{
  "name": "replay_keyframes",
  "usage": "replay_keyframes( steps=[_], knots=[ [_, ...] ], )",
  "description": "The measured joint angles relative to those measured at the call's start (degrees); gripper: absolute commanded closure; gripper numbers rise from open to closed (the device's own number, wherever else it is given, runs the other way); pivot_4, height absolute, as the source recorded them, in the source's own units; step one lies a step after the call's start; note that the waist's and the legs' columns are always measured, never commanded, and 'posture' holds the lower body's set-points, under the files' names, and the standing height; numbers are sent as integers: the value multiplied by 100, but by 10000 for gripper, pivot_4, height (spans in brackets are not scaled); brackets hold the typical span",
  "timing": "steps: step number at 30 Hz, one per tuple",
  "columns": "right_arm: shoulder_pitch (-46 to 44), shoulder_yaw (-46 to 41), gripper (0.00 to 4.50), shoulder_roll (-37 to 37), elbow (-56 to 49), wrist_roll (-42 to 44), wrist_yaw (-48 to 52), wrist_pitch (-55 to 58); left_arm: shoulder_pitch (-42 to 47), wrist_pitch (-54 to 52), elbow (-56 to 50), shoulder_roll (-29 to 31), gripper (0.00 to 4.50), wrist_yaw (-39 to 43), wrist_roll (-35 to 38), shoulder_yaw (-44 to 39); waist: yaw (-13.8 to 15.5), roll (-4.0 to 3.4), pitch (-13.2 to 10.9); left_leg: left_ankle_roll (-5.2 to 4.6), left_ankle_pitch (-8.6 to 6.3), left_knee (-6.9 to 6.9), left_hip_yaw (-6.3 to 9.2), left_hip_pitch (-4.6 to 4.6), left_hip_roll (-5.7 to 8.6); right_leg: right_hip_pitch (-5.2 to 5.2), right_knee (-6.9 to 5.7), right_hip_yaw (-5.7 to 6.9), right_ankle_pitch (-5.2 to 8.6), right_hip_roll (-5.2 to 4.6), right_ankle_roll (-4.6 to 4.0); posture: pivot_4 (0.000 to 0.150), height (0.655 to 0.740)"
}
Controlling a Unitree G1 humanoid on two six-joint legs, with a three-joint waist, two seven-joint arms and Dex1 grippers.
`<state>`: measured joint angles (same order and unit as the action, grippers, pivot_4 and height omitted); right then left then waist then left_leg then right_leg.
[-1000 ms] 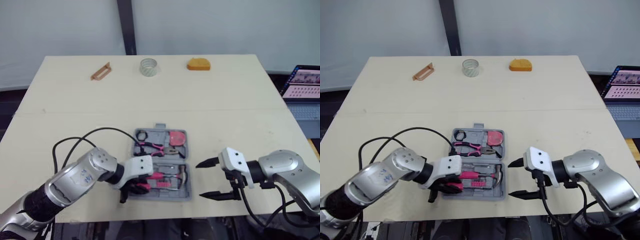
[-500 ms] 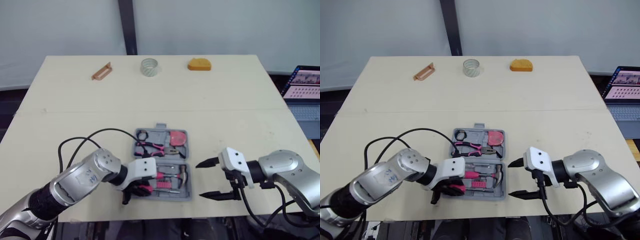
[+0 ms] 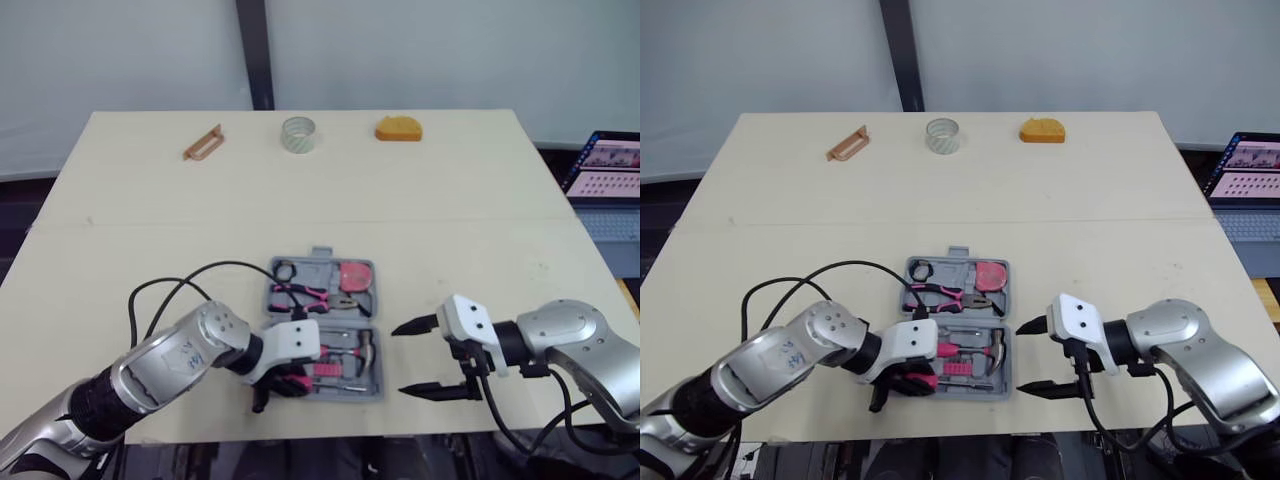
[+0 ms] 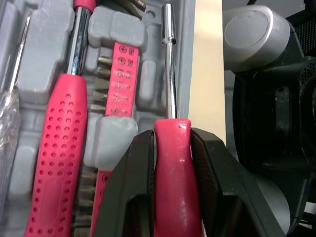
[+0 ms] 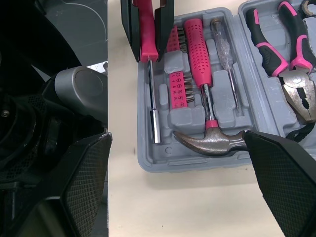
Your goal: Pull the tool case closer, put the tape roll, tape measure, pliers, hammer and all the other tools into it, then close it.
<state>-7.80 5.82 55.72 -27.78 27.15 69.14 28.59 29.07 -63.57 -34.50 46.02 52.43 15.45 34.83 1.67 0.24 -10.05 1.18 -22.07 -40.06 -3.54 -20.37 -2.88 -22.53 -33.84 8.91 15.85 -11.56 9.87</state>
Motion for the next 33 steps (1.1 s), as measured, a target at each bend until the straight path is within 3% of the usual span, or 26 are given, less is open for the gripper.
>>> replay_keyframes(
  steps=[33],
  knots=[
    [-174,0,0,-5,-129,14,-135,275,102,68,322,-252,38924,-166,-13,218,-3,0,0,0,0,-2,0,0,0,1,-2,0,0,0,0,1500,7400]
  ],
)
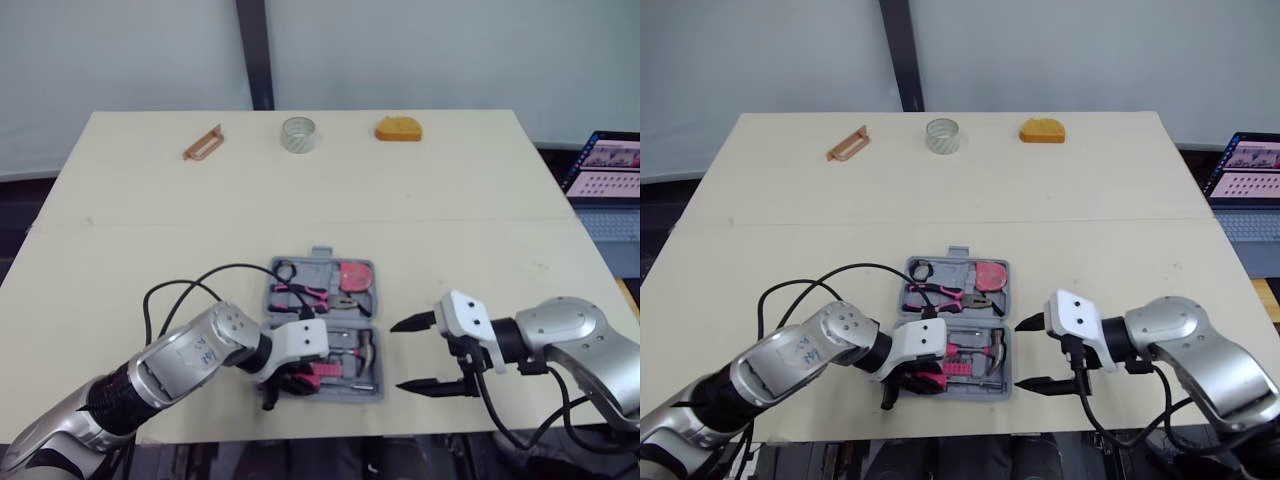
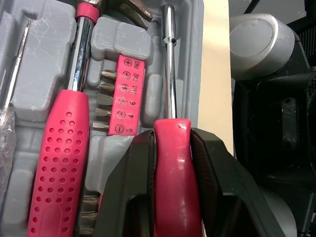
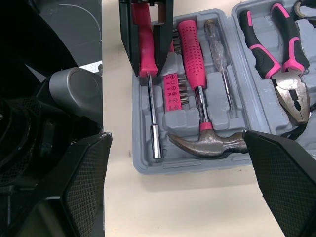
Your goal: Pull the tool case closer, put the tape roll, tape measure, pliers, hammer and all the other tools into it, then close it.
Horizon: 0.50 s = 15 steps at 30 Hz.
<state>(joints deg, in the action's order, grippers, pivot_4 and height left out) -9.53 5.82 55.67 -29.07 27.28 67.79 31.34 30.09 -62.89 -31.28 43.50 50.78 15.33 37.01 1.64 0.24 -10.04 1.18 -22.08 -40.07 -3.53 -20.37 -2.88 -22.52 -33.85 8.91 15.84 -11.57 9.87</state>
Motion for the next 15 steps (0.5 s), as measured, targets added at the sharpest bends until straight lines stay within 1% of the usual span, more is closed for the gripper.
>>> replay_keyframes(
  steps=[3,5,6,8,11,15],
  knots=[
    [-29,0,0,-13,-1,2,-15,10,0,24,0,0,38924,-1,1,0,3,0,0,0,0,0,0,0,0,0,0,0,0,0,0,1500,7400],
    [-30,0,0,-16,-1,3,-32,14,0,35,0,0,28755,-3,0,0,2,0,0,0,0,0,0,0,0,0,0,0,0,0,0,1500,7400],
    [-32,0,0,-16,-1,3,-38,16,0,46,-1,0,25126,-1,1,1,1,0,0,0,0,0,0,0,0,0,0,0,0,0,0,1500,7400],
    [-43,0,0,-16,-1,4,-45,21,0,94,-3,3,16080,13,3,1,1,0,0,0,0,0,0,0,0,0,0,0,0,0,0,1500,7400],
    [-55,0,0,-16,-2,47,-49,37,-17,114,-72,7,581,16,18,1,1,0,0,0,0,0,0,0,0,0,0,0,0,0,0,1500,7400],
    [-55,0,0,-16,-12,102,-49,119,-50,38,-172,-2,129,1,53,-8,1,0,0,0,0,0,0,0,0,0,0,0,0,0,0,1500,7400]
  ],
)
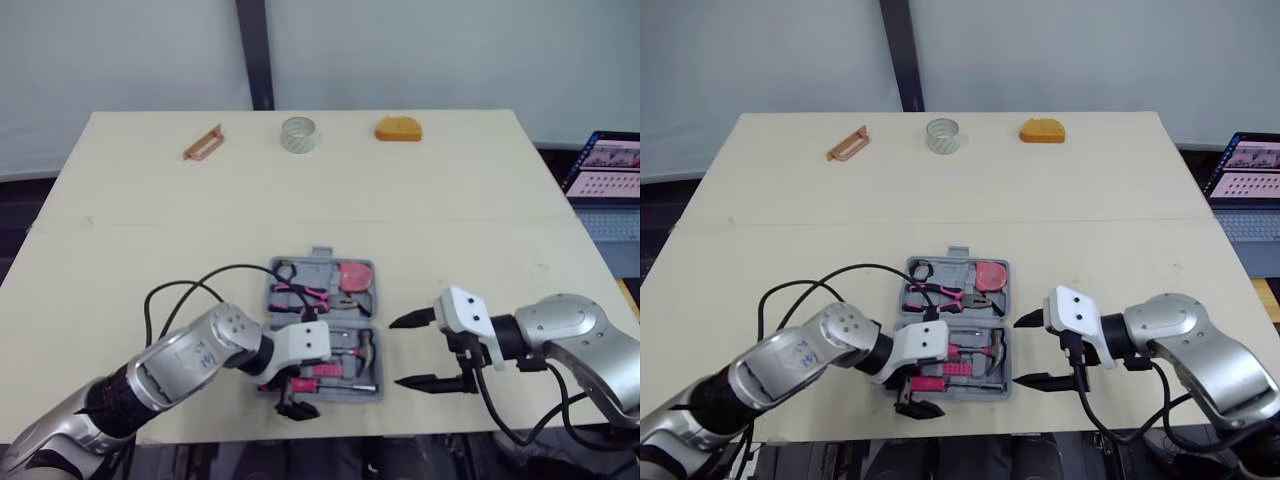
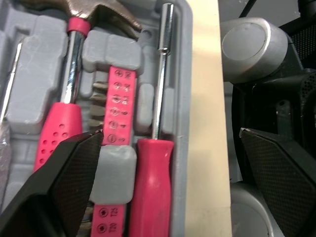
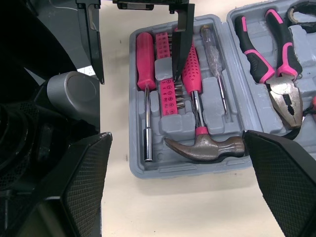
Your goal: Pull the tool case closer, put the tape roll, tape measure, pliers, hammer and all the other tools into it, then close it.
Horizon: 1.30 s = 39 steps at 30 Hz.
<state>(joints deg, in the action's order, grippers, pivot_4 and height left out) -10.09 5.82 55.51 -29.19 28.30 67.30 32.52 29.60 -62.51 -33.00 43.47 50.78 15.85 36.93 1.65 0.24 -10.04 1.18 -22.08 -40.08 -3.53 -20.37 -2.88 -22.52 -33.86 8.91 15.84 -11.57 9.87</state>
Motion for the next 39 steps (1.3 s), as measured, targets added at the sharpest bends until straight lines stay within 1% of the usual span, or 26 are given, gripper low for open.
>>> replay_keyframes(
  steps=[6,9,11,12,13,15,16,17,18,19,21,22,24,28,39],
  knots=[
    [-1,0,0,0,-20,45,0,16,-63,-251,-65,-20,129,-40,205,-162,-1,0,0,0,0,0,0,0,0,0,0,0,0,0,0,1500,7400],
    [-18,-2,0,-1,-24,96,-11,23,-208,-110,-83,57,129,24,420,-665,-8,0,0,0,0,0,1,0,0,0,0,0,0,0,0,1500,7400],
    [-25,-74,0,-5,-36,146,-42,29,-600,463,-62,106,129,145,577,-1290,-15,0,0,0,0,1,1,1,-1,-1,0,1,0,0,0,1500,7400],
    [-32,-104,0,-5,-37,153,-52,30,-703,649,-41,101,2497,170,621,-1453,-16,0,0,0,0,1,1,1,-1,-1,0,1,0,0,0,1500,7400],
    [-45,-136,0,-7,-37,161,-62,30,-933,1030,18,20,5226,209,699,-1787,-16,-1,0,0,0,1,1,1,-1,0,1,1,0,-1,0,1500,7400],
    [-62,-168,0,-11,-37,187,-67,29,-1423,1720,168,-230,13170,330,908,-2379,-21,-1,1,0,0,1,2,2,-1,0,1,1,0,-1,0,1500,7400],
    [-57,-174,0,-15,-34,195,-69,29,-1700,2072,289,-325,18181,433,1023,-2623,-23,-1,1,-1,0,1,2,2,-1,0,1,2,0,0,0,1500,7400],
    [-61,-173,0,-18,-32,198,-69,29,-1914,2417,407,-342,23575,523,1045,-2725,-25,-1,1,0,0,1,2,3,-1,0,0,2,0,-1,0,1500,7400],
    [-60,-173,0,-19,-30,198,-69,28,-2073,2714,521,-325,27626,581,988,-2755,-16,-2,1,0,0,1,2,5,-1,4,0,1,0,-1,0,1500,7400],
    [-63,-173,0,-21,-27,197,-70,27,-2213,3037,656,-316,33082,644,869,-2749,-9,-2,1,0,0,0,2,5,-1,5,1,1,0,-1,0,1500,7400],
    [-67,-173,0,-23,-24,197,-70,24,-2483,3622,939,-279,42486,730,590,-2677,-13,-2,1,-1,-1,0,1,5,-1,6,2,1,0,-1,0,1500,7400],
    [-65,-173,0,-27,-22,196,-71,22,-2619,3891,1107,-263,44135,773,422,-2600,-15,-1,1,-1,-1,1,1,5,-1,6,2,1,0,-1,0,1500,7400],
    [-65,-173,0,-28,-20,196,-75,21,-2829,4412,1414,-255,44135,827,87,-2383,-15,-1,1,-1,-1,1,1,5,-1,5,2,2,0,-1,0,1500,7400],
    [-60,-173,0,-27,-20,193,-78,11,-2899,4861,1613,-306,44135,864,-177,-2222,-12,-1,1,-1,-1,0,1,5,-1,6,1,2,-1,-1,0,1500,7400],
    [-27,-173,0,-23,-20,194,-78,11,-2959,5322,1998,-463,44135,881,-432,-2014,-19,-3,2,-1,-1,1,1,7,-1,6,0,2,-1,-1,1,1500,7400]
  ],
)
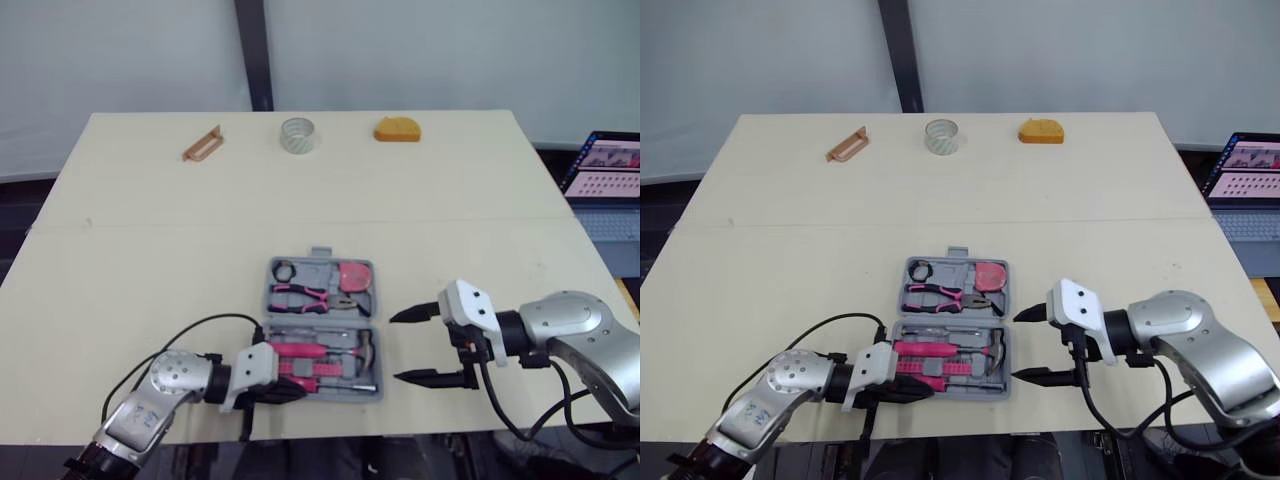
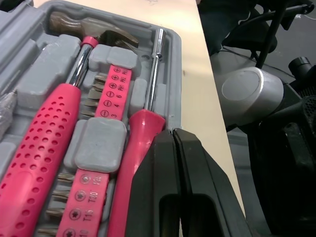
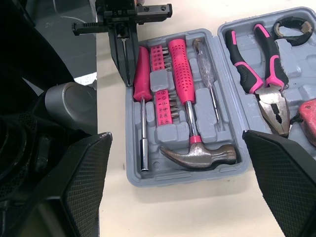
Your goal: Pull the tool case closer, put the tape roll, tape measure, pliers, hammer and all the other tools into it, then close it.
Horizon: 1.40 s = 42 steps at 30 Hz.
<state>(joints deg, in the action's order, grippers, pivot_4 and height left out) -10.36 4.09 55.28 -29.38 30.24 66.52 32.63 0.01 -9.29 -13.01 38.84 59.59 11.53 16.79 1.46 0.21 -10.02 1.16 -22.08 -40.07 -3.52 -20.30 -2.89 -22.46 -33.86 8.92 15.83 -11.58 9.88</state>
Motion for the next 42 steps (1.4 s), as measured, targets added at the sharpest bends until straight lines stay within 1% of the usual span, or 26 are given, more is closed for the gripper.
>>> replay_keyframes(
  steps=[3,10,14,22,42],
  knots=[
    [0,0,0,0,0,0,0,0,1,1,9,-15,44135,6,5,2,1,0,0,0,0,0,0,0,0,0,0,0,0,0,0,1500,7400],
    [0,0,0,0,0,2,0,1,144,-327,-24,-48,44135,37,281,-130,0,0,0,0,0,0,0,0,0,0,0,0,0,0,0,1500,7400],
    [-10,0,0,0,0,2,0,1,237,-408,-28,-64,44135,15,282,-214,-8,0,0,0,0,1,0,0,0,0,0,0,0,0,0,1500,7400],
    [-29,0,0,0,0,2,-30,3,229,-484,-30,-166,44135,-4,221,-48,-5,0,0,0,0,0,0,0,0,0,0,0,0,0,0,1500,7400],
    [-27,0,0,0,0,2,-42,4,282,-489,-131,-172,44135,-71,-81,135,-4,0,0,0,0,1,0,0,0,0,1,0,0,0,0,1500,7400]
  ],
)
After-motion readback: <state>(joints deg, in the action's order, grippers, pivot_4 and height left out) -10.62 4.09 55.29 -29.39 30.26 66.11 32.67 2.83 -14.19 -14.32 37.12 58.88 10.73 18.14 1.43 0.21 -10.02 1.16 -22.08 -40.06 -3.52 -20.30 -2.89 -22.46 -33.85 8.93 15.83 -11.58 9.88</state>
